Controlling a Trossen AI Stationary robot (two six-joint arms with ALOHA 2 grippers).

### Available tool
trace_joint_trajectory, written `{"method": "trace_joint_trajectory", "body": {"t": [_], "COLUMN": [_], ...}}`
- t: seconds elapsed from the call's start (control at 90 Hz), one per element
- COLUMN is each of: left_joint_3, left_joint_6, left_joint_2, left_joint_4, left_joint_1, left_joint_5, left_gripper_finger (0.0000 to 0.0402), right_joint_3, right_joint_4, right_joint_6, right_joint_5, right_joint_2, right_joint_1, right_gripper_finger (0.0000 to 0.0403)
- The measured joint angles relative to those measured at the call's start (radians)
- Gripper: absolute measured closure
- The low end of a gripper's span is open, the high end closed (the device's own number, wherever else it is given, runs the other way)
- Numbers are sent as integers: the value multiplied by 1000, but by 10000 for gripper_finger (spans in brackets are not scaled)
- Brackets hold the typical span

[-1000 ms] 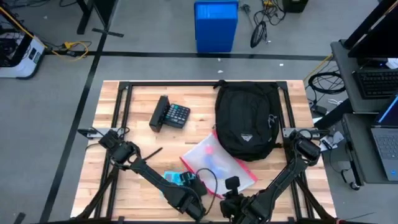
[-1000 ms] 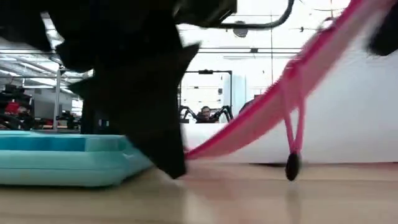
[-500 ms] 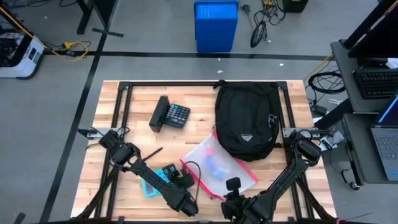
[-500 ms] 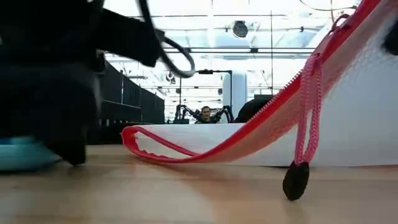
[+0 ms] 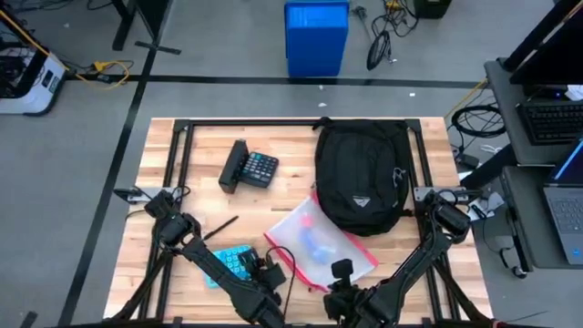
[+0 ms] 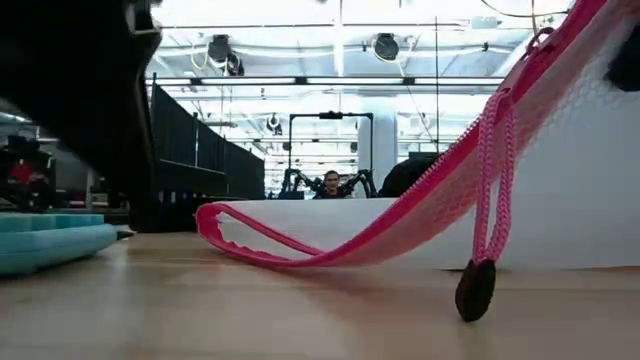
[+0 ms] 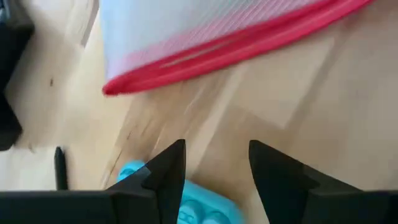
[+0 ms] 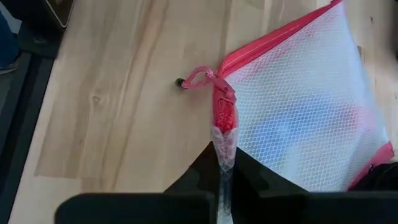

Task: Unpack backpack
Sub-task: Remove the blue calculator from the white zip bag

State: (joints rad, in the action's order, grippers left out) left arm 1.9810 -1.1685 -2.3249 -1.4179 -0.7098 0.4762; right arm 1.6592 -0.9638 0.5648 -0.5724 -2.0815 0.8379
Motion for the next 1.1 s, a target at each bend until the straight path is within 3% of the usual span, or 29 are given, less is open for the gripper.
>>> {"method": "trace_joint_trajectory", "body": {"t": [0.222,0.522,0.8,1.1], "left_joint_3": [89,94,-48,-138], "left_joint_6": [-1,-91,-185,-135], "left_joint_2": [1,2,3,3], "left_joint_4": [5,-3,-17,76], "left_joint_1": [-82,-167,-172,-142], "left_joint_5": [-93,-153,-219,-237], "left_gripper_finger": [260,394,400,401], "right_joint_3": [0,0,0,0], "right_joint_4": [0,-1,4,4], "right_joint_6": [0,-4,0,0], "right_joint_5": [0,1,2,2], "right_joint_2": [0,0,0,0], "right_joint_1": [2,2,2,2], "right_gripper_finger": [403,403,403,403]}}
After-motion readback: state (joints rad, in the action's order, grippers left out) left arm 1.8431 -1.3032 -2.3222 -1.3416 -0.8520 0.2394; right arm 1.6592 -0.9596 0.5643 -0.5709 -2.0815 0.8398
